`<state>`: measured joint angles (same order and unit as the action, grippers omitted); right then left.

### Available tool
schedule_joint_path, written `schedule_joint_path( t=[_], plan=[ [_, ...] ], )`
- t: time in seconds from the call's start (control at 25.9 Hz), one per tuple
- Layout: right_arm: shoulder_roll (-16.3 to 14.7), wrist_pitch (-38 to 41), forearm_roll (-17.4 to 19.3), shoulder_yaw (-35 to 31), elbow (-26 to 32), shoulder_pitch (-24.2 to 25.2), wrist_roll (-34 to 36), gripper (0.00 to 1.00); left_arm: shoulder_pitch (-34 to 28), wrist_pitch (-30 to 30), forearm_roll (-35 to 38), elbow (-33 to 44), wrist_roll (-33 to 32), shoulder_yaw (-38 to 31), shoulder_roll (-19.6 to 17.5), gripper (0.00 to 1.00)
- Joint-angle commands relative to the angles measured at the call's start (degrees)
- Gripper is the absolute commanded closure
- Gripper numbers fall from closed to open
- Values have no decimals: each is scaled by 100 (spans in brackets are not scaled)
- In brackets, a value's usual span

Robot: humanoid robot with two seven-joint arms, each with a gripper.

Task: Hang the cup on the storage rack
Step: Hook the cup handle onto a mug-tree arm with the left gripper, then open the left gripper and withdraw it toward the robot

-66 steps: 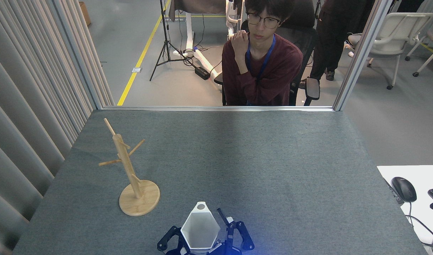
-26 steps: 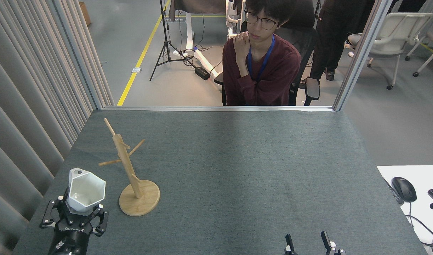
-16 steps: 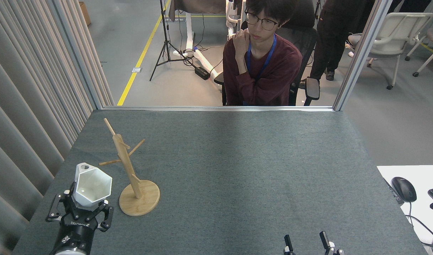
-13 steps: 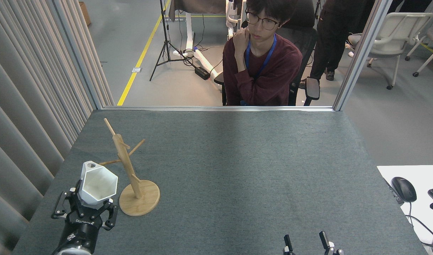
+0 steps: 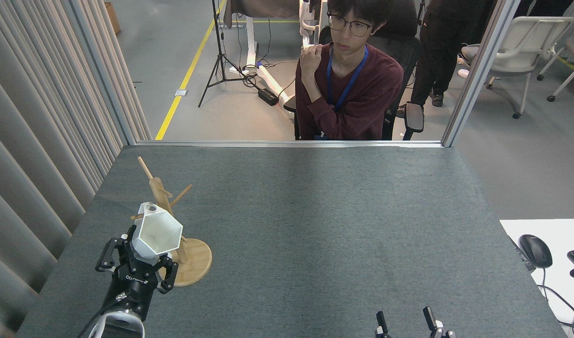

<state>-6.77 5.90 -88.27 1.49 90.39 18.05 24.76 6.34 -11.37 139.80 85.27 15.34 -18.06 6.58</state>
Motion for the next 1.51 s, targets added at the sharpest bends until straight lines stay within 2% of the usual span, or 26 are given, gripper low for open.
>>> schedule_joint_path(
  t=[0.0, 0.04, 0.08, 0.19, 0.42, 0.66, 0.77, 0.93, 1.04, 1.12, 1.47],
  plan=[
    [0, -1, 3, 0, -12, -3, 2, 0, 8, 38, 38, -63, 13, 75, 1, 33],
    [0, -1, 3, 0, -12, -3, 11, 0, 8, 64, 38, -107, 22, 75, 1, 7],
    [0, -1, 3, -9, -12, -3, 11, 0, 8, 100, 21, -143, 57, 66, 1, 0],
    [9, -1, -6, 0, -12, -3, 46, 0, 8, 117, -6, -169, 312, 40, -17, 0],
    [-9, -1, 3, 0, -21, -3, 46, 0, -115, 117, -76, -169, 400, -13, -43, 0],
    [-17, -1, -6, 0, -21, -12, 38, 0, -765, 223, -612, -107, 593, -4, -113, 0],
    [-17, -1, -6, 0, -30, -12, 46, 0, -1170, 240, -1341, -116, 593, -13, -201, 0],
    [0, -10, -6, -9, -21, -20, 38, 0, -1688, 56, -2976, 306, 593, -4, -368, 0],
    [-26, -10, -24, -9, 5, -3, 38, 0, -2172, -920, -4594, 1026, 479, 66, -570, 0],
    [-26, -19, -94, -35, 5, -3, 46, 0, -2330, -1324, -5244, 1229, 364, 101, -649, 0],
    [-114, -274, -103, -501, 199, 243, 29, 0, -2479, -1359, -5367, 1378, 373, 549, -737, 0]
  ],
)
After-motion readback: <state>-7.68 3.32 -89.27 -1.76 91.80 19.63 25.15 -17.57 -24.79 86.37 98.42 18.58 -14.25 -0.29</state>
